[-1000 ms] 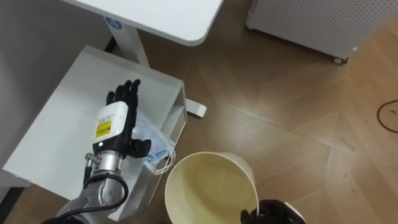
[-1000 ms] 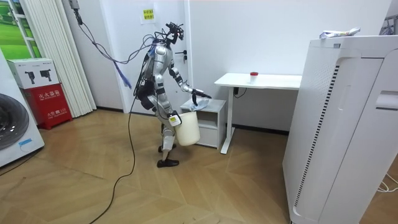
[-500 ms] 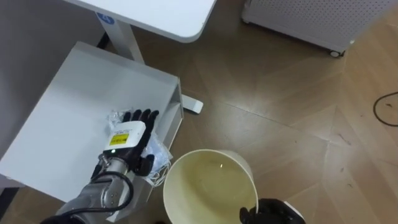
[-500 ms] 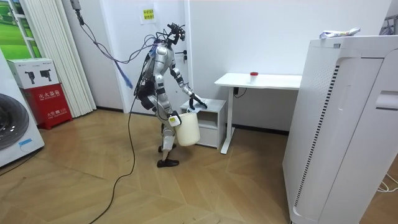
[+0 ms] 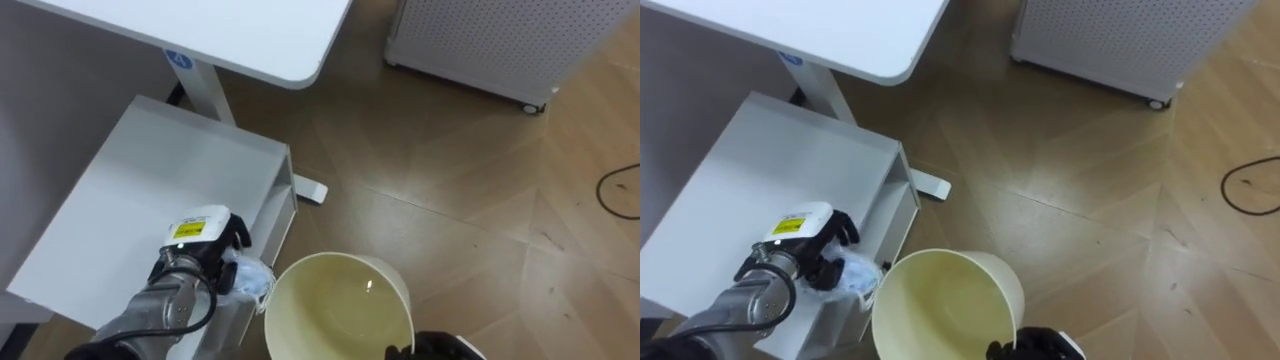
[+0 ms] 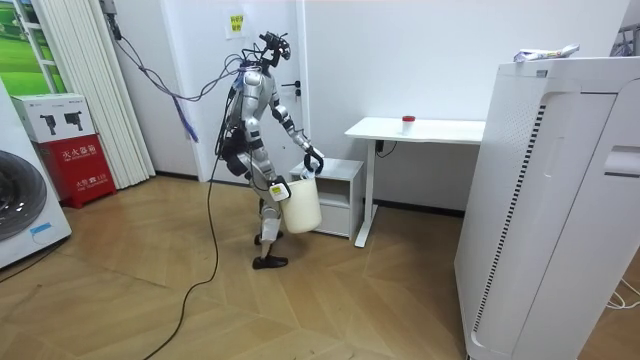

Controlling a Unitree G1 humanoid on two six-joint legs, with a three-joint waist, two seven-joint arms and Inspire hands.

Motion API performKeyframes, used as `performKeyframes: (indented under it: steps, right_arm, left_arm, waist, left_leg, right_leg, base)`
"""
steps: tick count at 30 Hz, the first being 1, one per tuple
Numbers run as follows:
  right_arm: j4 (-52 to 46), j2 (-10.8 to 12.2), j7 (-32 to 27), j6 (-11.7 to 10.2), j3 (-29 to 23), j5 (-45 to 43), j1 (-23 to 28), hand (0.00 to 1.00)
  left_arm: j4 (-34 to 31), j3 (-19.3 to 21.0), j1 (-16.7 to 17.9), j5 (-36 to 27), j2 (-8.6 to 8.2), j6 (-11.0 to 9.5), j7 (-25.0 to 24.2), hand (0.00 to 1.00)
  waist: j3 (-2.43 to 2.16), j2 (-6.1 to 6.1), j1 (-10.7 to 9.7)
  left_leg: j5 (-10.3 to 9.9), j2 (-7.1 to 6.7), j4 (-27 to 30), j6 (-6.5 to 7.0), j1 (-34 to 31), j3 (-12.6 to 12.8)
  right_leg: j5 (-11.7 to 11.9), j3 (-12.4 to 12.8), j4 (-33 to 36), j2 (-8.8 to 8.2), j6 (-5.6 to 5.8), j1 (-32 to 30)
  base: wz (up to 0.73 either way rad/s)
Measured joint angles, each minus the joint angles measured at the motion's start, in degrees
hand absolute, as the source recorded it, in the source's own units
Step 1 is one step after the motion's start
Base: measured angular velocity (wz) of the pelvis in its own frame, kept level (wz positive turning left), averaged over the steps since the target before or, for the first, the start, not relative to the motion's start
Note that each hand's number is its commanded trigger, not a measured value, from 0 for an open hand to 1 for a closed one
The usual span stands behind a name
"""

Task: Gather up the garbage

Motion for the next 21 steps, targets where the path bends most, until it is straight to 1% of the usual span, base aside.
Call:
performKeyframes:
  steps: [2,6,8,9,13,16,17,19,20,21]
  right_arm:
    - [0.21,-0.04,0.05,-0.02,0.45,0.07,0.19,1.00]
    - [0.24,-0.05,0.09,-0.08,0.44,0.23,0.19,1.00]
    - [-0.11,-0.03,0.06,-0.09,0.45,0.25,0.15,1.00]
    - [-0.16,-0.03,0.06,-0.13,0.45,0.25,0.13,1.00]
    - [-0.30,-0.08,-0.17,-0.83,0.53,0.03,0.18,1.00]
    - [-0.32,-0.06,-0.59,-1.24,0.86,0.09,0.17,1.00]
    - [-0.34,-0.11,-0.59,-1.59,0.86,-0.14,0.32,1.00]
    - [-0.33,-0.23,-0.58,-2.30,0.88,-0.32,0.70,1.00]
    - [-0.23,-0.44,-0.57,-2.51,0.88,-0.31,0.90,1.00]
    - [0.08,-0.51,-0.58,-2.57,0.98,-0.27,0.92,1.00]
  left_arm:
    - [0.01,-0.04,1.58,-0.40,-0.19,-0.20,-0.61,1.00]
    - [1.33,0.01,2.67,-0.46,-0.16,-0.40,-0.42,1.00]
    - [1.53,0.21,2.69,-0.44,-0.16,-1.45,0.47,1.00]
    - [1.54,0.24,2.70,-0.45,-0.16,-1.64,0.67,1.00]
    - [0.93,0.26,3.06,-0.49,-0.33,-3.08,3.69,1.00]
    - [-1.10,0.79,5.10,-1.06,-0.44,-4.12,6.66,1.00]
    - [-1.39,1.37,5.58,-2.50,-0.80,-4.73,6.95,1.00]
    - [-2.41,1.36,6.02,-4.63,-1.19,-5.29,6.95,1.00]
    - [-3.43,1.37,6.39,-6.96,-1.58,-5.82,6.94,1.00]
    - [-4.49,1.49,7.29,-11.04,-2.11,-6.58,6.94,1.00]
  waist:
    - [-0.06,0.03,0.00]
    - [-0.09,-0.03,0.29]
    - [-0.09,-0.03,0.46]
    - [-0.09,-0.03,0.51]
    - [-0.10,-0.01,1.61]
    - [-0.16,0.08,2.02]
    - [-0.17,0.08,2.19]
    - [-0.20,0.09,2.70]
    - [-0.23,0.08,3.14]
    - [-0.51,0.06,3.42]
  left_leg:
    - [0.01,0.00,-0.48,-0.02,0.58,-0.06]
    - [0.09,-0.04,-0.97,0.07,0.59,-0.01]
    - [0.08,0.05,-1.10,0.07,0.36,-0.02]
    - [0.08,0.04,-1.16,0.07,0.28,-0.01]
    - [0.08,-0.10,-1.11,0.05,0.13,-0.01]
    - [0.08,-0.23,-1.17,0.05,0.20,-0.03]
    - [0.09,-0.32,-1.30,0.07,0.20,-0.05]
    - [0.11,-0.44,-1.56,0.10,0.21,-0.10]
    - [0.24,-0.67,-1.82,0.11,0.35,-0.15]
    - [0.42,-0.93,-2.17,0.17,0.58,-0.04]
  right_leg:
    - [0.16,-0.23,-0.86,0.07,0.06,0.84]
    - [0.30,-0.29,-1.55,0.00,0.24,0.94]
    - [0.31,-0.29,-1.63,-0.05,0.28,0.77]
    - [0.31,-0.29,-1.64,-0.07,0.29,0.68]
    - [0.31,-0.54,-1.89,0.01,0.26,0.60]
    - [0.31,-0.84,-1.91,-0.24,0.26,0.66]
    - [0.31,-0.84,-1.91,-0.30,0.27,0.64]
    - [0.31,-0.83,-1.91,-0.39,0.27,0.65]
    - [0.31,-0.81,-1.91,-0.56,0.28,0.67]
    - [0.30,-0.84,-1.88,-0.84,0.30,0.73]
  base:
    - [0.00]
    - [0.01]
    - [0.00]
    - [0.00]
    - [0.00]
    - [0.00]
    - [0.00]
    - [0.00]
    - [0.05]
    - [0.05]
